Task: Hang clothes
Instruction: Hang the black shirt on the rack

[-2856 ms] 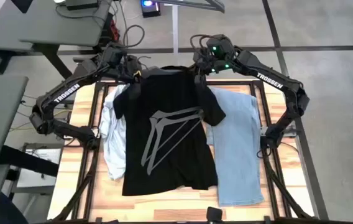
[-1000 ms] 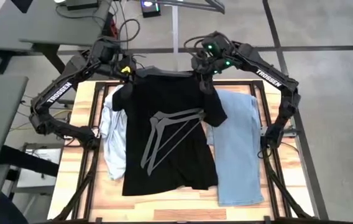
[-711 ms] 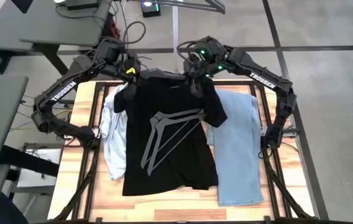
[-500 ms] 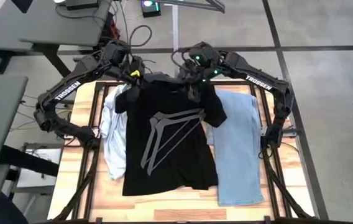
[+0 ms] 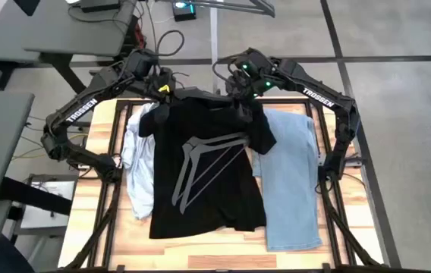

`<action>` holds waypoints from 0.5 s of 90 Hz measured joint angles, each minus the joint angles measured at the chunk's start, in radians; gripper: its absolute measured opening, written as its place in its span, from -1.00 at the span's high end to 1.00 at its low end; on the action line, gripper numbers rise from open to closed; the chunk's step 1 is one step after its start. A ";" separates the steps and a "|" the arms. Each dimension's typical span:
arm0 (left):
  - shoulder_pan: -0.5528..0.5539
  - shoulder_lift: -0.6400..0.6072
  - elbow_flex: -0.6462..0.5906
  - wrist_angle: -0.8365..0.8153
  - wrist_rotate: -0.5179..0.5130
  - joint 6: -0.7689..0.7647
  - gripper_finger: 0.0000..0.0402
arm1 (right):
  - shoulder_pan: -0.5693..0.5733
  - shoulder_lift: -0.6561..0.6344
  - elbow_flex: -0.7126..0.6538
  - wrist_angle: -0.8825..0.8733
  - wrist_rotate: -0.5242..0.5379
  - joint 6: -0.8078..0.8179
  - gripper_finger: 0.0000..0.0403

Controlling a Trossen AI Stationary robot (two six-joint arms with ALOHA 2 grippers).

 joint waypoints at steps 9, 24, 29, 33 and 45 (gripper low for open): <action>-0.001 0.000 0.000 -0.008 0.005 -0.006 0.85 | -0.001 0.001 0.000 0.007 0.015 -0.022 0.88; 0.000 -0.001 0.000 -0.098 -0.151 -0.060 0.76 | -0.023 -0.012 0.000 0.046 0.021 -0.003 0.88; 0.003 -0.001 0.000 -0.145 -0.195 -0.058 0.73 | -0.039 -0.026 -0.001 0.041 0.016 -0.001 0.88; 0.005 -0.001 0.000 -0.179 -0.205 -0.053 0.73 | -0.053 -0.037 -0.001 0.041 0.007 0.001 0.88; 0.009 -0.018 0.000 -0.181 -0.214 -0.081 0.72 | -0.083 -0.050 -0.001 0.045 -0.006 0.003 0.88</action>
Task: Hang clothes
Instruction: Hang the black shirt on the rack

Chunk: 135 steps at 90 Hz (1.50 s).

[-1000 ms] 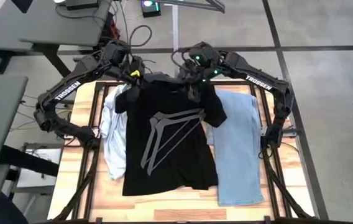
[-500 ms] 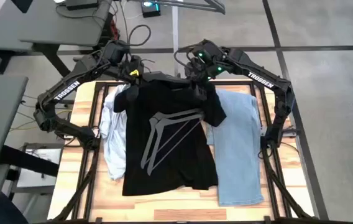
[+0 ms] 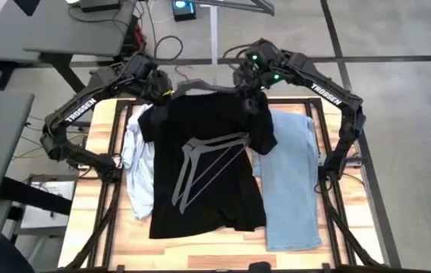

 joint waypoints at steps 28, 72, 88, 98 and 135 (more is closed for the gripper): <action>0.035 -0.051 -0.001 0.193 -0.033 -0.077 0.70 | -0.028 -0.010 0.000 0.029 -0.005 0.041 0.88; 0.186 -0.051 0.018 0.360 -0.319 -0.032 0.18 | -0.108 -0.007 0.001 0.088 -0.005 0.198 0.89; 0.198 -0.049 0.018 0.351 -0.101 0.052 0.18 | -0.101 -0.007 0.000 0.086 -0.020 0.188 0.89; 0.226 -0.049 0.018 0.290 -0.003 0.078 0.18 | -0.089 -0.007 0.000 0.084 -0.031 0.181 0.89; 0.278 -0.048 0.017 0.211 0.158 0.096 0.18 | -0.081 -0.014 0.000 0.076 -0.068 0.126 0.89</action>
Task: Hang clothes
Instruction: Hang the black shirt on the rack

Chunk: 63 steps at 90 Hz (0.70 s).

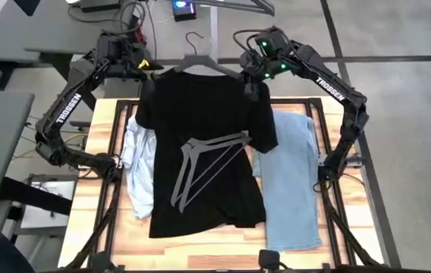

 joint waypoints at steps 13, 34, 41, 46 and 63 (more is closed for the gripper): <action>-0.003 0.015 0.000 -0.016 0.024 -0.005 0.18 | 0.004 -0.006 0.000 -0.002 -0.029 -0.023 0.89; -0.023 0.046 0.000 -0.042 0.060 -0.052 0.25 | 0.005 -0.007 0.000 -0.003 -0.054 -0.027 0.89; -0.043 0.062 0.000 -0.055 0.061 -0.059 0.46 | 0.005 -0.007 0.000 -0.002 -0.057 -0.030 0.89; -0.059 0.067 -0.001 -0.055 0.063 -0.048 0.70 | 0.005 -0.007 0.000 -0.003 -0.058 -0.029 0.89; -0.092 0.057 -0.002 -0.065 0.080 0.000 0.96 | 0.006 -0.013 0.001 0.001 -0.057 -0.014 0.57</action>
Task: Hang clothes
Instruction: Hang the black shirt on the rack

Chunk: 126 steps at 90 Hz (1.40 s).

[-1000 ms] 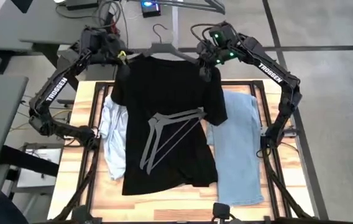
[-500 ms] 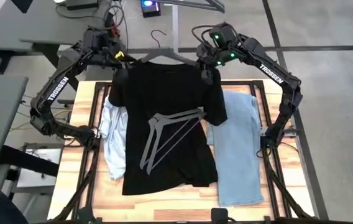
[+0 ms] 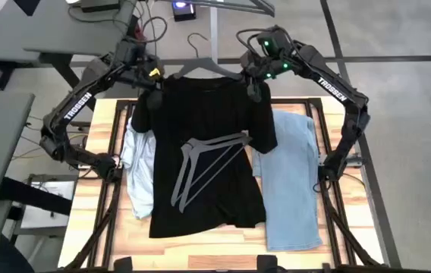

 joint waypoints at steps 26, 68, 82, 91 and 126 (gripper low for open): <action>0.032 -0.060 0.000 0.014 0.049 0.038 0.98 | -0.053 -0.079 0.001 -0.012 -0.002 -0.007 0.29; 0.027 -0.067 0.000 0.042 0.067 0.027 0.98 | -0.076 -0.085 0.000 -0.097 -0.051 -0.021 0.04; 0.027 -0.068 0.000 0.056 0.069 0.022 0.98 | -0.070 -0.085 0.000 -0.088 -0.054 -0.025 0.19; 0.027 -0.070 0.000 0.067 0.069 0.018 0.98 | -0.073 -0.074 0.000 -0.094 -0.049 -0.038 0.47; 0.031 -0.071 0.002 0.092 -0.094 -0.091 0.71 | -0.088 -0.072 0.002 -0.070 -0.061 -0.004 0.90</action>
